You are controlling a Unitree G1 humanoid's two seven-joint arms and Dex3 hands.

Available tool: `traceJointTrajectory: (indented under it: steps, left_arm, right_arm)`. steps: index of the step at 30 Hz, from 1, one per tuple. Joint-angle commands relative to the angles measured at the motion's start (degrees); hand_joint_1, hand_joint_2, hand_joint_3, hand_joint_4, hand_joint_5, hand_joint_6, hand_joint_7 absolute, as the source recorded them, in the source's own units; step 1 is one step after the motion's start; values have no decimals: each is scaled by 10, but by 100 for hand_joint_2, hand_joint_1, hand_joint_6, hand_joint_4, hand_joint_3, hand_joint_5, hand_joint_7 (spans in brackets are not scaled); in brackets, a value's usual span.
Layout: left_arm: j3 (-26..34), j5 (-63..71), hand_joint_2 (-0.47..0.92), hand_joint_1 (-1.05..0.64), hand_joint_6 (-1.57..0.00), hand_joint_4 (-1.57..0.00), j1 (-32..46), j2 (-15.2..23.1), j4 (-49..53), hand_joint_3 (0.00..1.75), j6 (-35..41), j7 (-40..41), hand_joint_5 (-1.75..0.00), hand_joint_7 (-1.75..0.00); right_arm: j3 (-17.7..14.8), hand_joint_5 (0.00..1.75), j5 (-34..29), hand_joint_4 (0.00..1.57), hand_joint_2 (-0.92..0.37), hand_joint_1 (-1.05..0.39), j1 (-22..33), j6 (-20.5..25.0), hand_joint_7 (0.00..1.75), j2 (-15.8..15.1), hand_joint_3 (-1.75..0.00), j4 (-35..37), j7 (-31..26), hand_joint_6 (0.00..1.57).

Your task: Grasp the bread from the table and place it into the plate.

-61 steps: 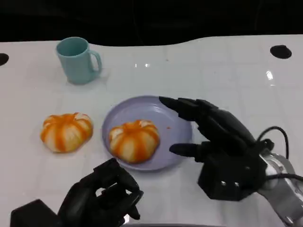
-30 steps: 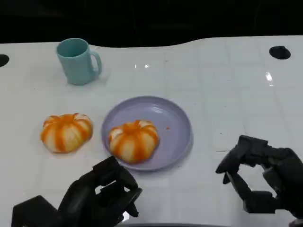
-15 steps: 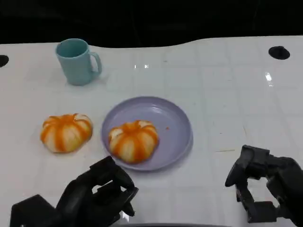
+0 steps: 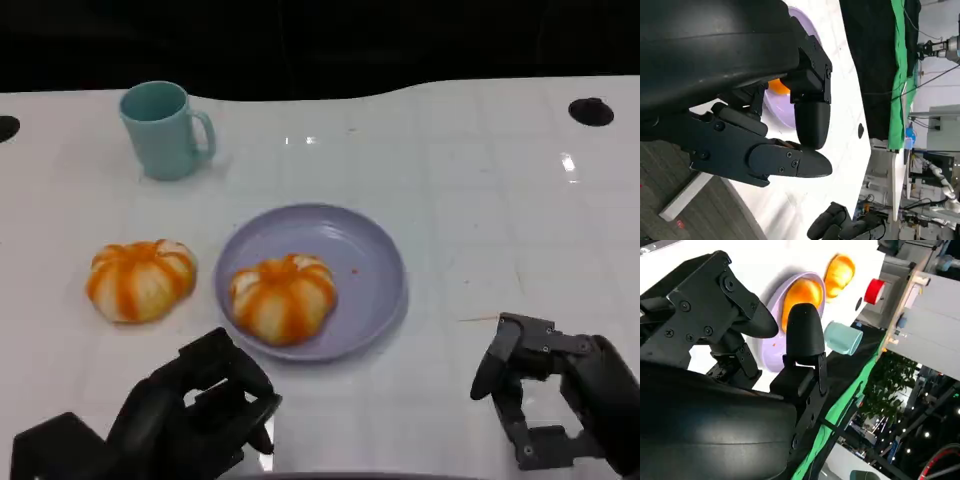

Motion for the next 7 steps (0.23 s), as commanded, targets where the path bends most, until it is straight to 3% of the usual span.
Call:
traceJointTrajectory:
  steps: [1, 7]
  left_arm:
    - [4, 4, 92, -59, -57, -67, -3, 9, 2, 22, -8, -4, -175, -162]
    - [3, 10, 92, -59, -58, -67, -3, 9, 1, 22, -9, -1, -175, -162]
  right_arm:
    - [-8, 175, 0, 96, -32, -4, -7, -8, 152, -5, -148, 10, -3, 80]
    - [-9, 175, -7, 97, -30, -8, -9, -12, 153, -6, -151, 11, -6, 80]
